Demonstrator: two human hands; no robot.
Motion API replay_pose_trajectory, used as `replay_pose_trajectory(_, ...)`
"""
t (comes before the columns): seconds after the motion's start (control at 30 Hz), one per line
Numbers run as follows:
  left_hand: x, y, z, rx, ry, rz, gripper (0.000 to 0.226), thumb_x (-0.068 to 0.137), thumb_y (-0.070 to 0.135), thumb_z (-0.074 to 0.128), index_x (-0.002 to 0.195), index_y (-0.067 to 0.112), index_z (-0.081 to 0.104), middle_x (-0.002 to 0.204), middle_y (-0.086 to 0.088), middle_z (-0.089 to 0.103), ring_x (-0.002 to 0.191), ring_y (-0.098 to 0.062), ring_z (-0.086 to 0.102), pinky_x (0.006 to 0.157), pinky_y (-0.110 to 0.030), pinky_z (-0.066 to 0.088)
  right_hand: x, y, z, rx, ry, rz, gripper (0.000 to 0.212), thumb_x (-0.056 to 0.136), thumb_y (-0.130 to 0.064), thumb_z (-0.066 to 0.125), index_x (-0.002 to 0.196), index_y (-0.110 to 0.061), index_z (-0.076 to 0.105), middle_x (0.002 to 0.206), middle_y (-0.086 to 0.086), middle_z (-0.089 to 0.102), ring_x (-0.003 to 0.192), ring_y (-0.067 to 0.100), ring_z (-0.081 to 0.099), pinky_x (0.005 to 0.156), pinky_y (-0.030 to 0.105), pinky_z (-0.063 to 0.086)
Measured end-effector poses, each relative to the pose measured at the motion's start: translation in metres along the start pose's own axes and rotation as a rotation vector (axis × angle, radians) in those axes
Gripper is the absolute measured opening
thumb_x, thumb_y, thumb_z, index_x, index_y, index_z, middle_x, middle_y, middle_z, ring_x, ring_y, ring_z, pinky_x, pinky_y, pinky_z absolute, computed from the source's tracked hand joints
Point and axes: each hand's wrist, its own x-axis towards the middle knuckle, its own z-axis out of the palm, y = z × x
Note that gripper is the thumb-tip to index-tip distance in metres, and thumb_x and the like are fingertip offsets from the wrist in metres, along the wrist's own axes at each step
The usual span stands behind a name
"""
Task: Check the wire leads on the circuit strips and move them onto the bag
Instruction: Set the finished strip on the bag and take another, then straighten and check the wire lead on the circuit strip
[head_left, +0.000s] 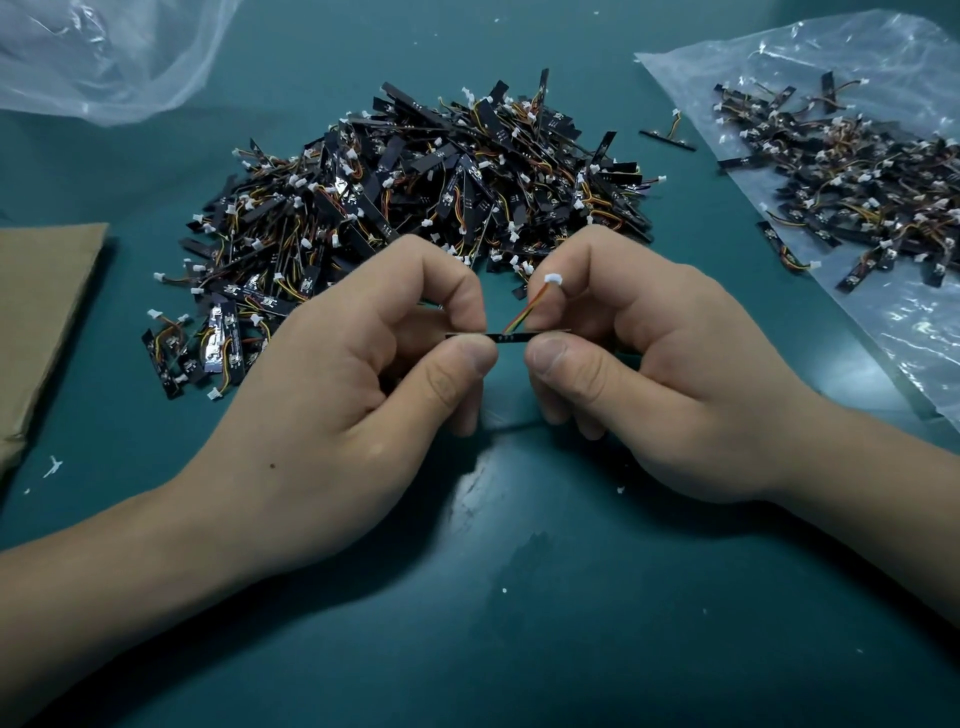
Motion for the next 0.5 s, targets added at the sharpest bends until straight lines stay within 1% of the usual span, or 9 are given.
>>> replay_pose_trajectory(0.1, 0.000, -0.001, 0.000, -0.001, 0.011, 0.000, 0.008, 0.092, 0.008, 0.057, 0.093, 0.016, 0.055, 0.064, 0.019, 0.059, 0.055, 0.008, 0.058, 0.056, -0.001, 0.041, 0.000, -0.001, 0.000, -0.005, 0.014, 0.002, 0.015, 0.101, -0.018, 0.058, 0.099, -0.029, 0.048, 0.069, -0.004, 0.063, 0.056, 0.013, 0.057, 0.058, 0.021, 0.045)
replay_pose_trajectory(0.2, -0.001, -0.001, -0.002, 0.040, 0.008, 0.026, 0.013, 0.095, 0.012, 0.062, 0.090, 0.022, 0.055, 0.066, 0.018, 0.063, 0.053, 0.004, 0.058, 0.054, -0.004, 0.042, -0.001, -0.002, -0.002, -0.050, 0.062, -0.014, 0.016, 0.097, -0.014, 0.064, 0.096, -0.027, 0.054, 0.068, -0.008, 0.060, 0.055, 0.015, 0.055, 0.056, 0.030, 0.046)
replay_pose_trajectory(0.27, 0.000, -0.003, -0.005, 0.138, 0.007, 0.049, 0.011, 0.097, 0.018, 0.062, 0.090, 0.023, 0.054, 0.065, 0.009, 0.067, 0.046, -0.005, 0.055, 0.047, -0.013, 0.043, -0.001, -0.003, -0.001, -0.087, 0.109, -0.010, 0.013, 0.095, -0.017, 0.067, 0.095, -0.025, 0.056, 0.067, -0.002, 0.061, 0.055, 0.019, 0.054, 0.057, 0.036, 0.046)
replay_pose_trajectory(0.3, 0.001, -0.005, -0.007, 0.171, 0.017, 0.046, 0.008, 0.097, 0.021, 0.059, 0.091, 0.022, 0.053, 0.064, 0.004, 0.067, 0.043, -0.008, 0.052, 0.044, -0.018, 0.042, 0.000, -0.003, 0.000, -0.106, 0.118, 0.001, 0.012, 0.094, -0.020, 0.068, 0.095, -0.024, 0.057, 0.066, 0.000, 0.059, 0.056, 0.020, 0.053, 0.057, 0.035, 0.045)
replay_pose_trajectory(0.33, 0.002, -0.006, -0.009, 0.177, 0.033, 0.038, 0.007, 0.097, 0.022, 0.058, 0.092, 0.022, 0.053, 0.064, 0.001, 0.066, 0.042, -0.011, 0.051, 0.043, -0.021, 0.042, 0.001, -0.002, 0.001, -0.126, 0.118, 0.020, 0.011, 0.094, -0.023, 0.069, 0.092, -0.022, 0.058, 0.064, -0.001, 0.057, 0.056, 0.019, 0.051, 0.057, 0.032, 0.044)
replay_pose_trajectory(0.37, 0.002, -0.008, -0.010, 0.167, 0.045, 0.028, 0.006, 0.097, 0.022, 0.058, 0.093, 0.021, 0.054, 0.064, -0.001, 0.066, 0.042, -0.012, 0.051, 0.043, -0.021, 0.042, 0.002, -0.001, 0.001, -0.151, 0.114, 0.047, 0.015, 0.094, -0.026, 0.068, 0.085, -0.020, 0.058, 0.062, -0.002, 0.055, 0.055, 0.016, 0.049, 0.056, 0.028, 0.041)
replay_pose_trajectory(0.43, 0.002, -0.009, -0.011, 0.156, 0.048, 0.020, 0.006, 0.097, 0.022, 0.059, 0.094, 0.019, 0.054, 0.064, -0.004, 0.065, 0.042, -0.012, 0.051, 0.043, -0.019, 0.041, 0.003, 0.001, 0.001, -0.211, 0.082, 0.097, 0.032, 0.097, -0.030, 0.063, 0.071, -0.015, 0.054, 0.056, -0.003, 0.047, 0.052, 0.011, 0.042, 0.053, 0.025, 0.035)
replay_pose_trajectory(0.5, 0.002, -0.011, -0.010, 0.167, 0.035, 0.021, 0.006, 0.097, 0.022, 0.060, 0.094, 0.019, 0.055, 0.062, -0.004, 0.064, 0.041, -0.011, 0.050, 0.043, -0.016, 0.040, 0.003, 0.002, 0.000, -0.253, 0.002, 0.098, 0.041, 0.099, -0.030, 0.055, 0.063, -0.011, 0.049, 0.052, -0.001, 0.041, 0.050, 0.012, 0.039, 0.051, 0.031, 0.034)
